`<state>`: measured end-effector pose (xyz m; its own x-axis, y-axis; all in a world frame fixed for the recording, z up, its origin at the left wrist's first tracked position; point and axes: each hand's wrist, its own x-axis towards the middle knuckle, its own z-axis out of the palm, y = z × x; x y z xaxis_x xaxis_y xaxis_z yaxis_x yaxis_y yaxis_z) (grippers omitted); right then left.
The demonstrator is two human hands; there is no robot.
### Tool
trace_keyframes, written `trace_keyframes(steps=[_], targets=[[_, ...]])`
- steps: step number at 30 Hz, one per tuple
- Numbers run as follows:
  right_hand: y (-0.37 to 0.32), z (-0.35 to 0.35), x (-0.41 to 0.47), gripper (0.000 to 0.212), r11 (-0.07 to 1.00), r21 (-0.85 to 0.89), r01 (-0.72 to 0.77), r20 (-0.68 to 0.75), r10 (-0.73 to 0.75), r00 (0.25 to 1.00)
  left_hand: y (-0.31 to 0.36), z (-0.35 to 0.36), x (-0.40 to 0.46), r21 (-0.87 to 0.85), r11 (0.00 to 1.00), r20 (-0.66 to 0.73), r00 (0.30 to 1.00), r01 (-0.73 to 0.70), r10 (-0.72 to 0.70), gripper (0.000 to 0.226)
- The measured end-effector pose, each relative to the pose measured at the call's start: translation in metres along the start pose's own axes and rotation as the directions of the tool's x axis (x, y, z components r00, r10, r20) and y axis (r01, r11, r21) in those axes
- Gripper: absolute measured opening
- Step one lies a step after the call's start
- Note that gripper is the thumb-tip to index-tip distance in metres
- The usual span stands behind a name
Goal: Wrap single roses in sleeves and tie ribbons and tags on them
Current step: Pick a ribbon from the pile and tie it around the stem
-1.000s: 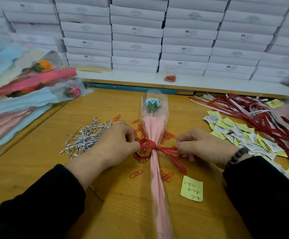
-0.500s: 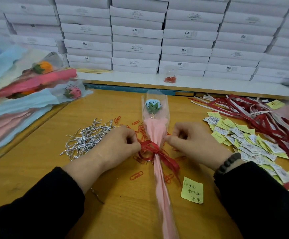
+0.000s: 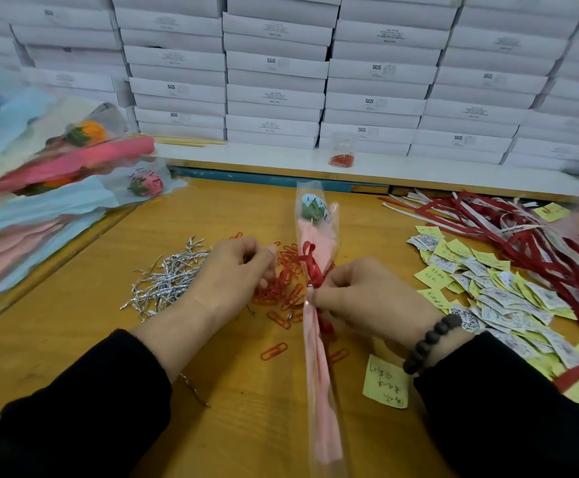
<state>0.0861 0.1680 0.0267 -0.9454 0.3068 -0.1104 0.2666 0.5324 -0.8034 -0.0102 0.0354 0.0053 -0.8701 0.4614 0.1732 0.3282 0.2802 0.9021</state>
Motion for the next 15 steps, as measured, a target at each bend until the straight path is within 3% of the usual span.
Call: trace_keyframes(steps=[3,7,11,15], targets=[[-0.006,0.004,-0.003,0.026,0.997,0.056,0.056,-0.009,-0.055,0.998,0.002,0.002,0.003,-0.21,0.971,0.012,0.994,0.111,-0.111,0.028],[-0.016,0.017,-0.015,0.02,0.987,0.032,0.158,0.017,-0.158,0.987,0.005,0.002,0.002,-0.467,0.843,0.129,0.964,0.266,-0.233,0.023],[-0.02,0.034,-0.024,0.018,0.971,-0.028,0.236,0.034,-0.235,0.971,0.006,0.002,0.0,-0.531,0.788,0.182,0.95,0.311,-0.253,0.01],[-0.023,0.036,-0.026,0.033,0.961,-0.016,0.275,0.018,-0.275,0.961,0.009,0.002,-0.002,-0.58,0.753,0.22,0.95,0.31,-0.221,0.02]])
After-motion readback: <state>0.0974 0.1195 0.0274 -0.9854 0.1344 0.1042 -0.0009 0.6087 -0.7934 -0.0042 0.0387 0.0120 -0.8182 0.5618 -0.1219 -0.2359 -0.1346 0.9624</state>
